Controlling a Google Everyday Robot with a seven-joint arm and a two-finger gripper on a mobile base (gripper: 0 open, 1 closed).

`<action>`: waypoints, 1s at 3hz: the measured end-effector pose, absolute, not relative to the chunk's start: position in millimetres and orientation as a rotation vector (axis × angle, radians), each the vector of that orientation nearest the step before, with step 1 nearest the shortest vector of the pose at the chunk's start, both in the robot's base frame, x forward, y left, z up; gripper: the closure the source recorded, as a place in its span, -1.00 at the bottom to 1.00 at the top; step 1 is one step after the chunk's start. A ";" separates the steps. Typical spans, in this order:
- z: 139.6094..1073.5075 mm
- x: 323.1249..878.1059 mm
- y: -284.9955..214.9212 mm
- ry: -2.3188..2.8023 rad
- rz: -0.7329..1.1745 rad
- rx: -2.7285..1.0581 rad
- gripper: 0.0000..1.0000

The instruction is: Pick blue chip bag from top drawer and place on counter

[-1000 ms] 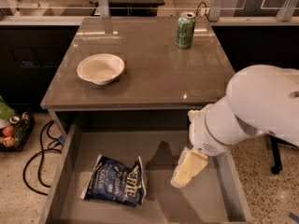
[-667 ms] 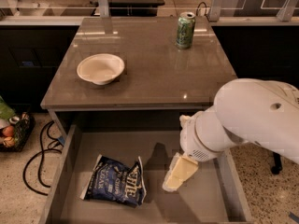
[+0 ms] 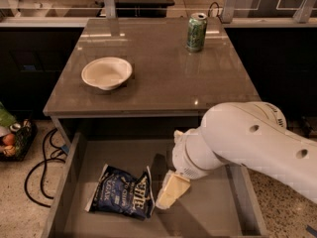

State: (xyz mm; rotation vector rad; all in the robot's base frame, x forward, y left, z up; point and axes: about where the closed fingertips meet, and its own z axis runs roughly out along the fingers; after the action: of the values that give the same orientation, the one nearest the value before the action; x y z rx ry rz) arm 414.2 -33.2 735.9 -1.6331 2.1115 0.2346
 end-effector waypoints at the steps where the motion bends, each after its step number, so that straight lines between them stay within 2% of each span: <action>1: 718.7 417.3 0.4 2.077 0.224 -1.713 -1.00; 3: 703.9 422.0 13.9 2.079 0.227 -1.743 -1.00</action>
Offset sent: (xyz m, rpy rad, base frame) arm 0.0078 0.0532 -0.0268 -0.0457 -0.0007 0.0934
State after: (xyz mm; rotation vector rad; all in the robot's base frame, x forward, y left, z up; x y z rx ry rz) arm 422.0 13.9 703.9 -1.7426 2.0786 0.2269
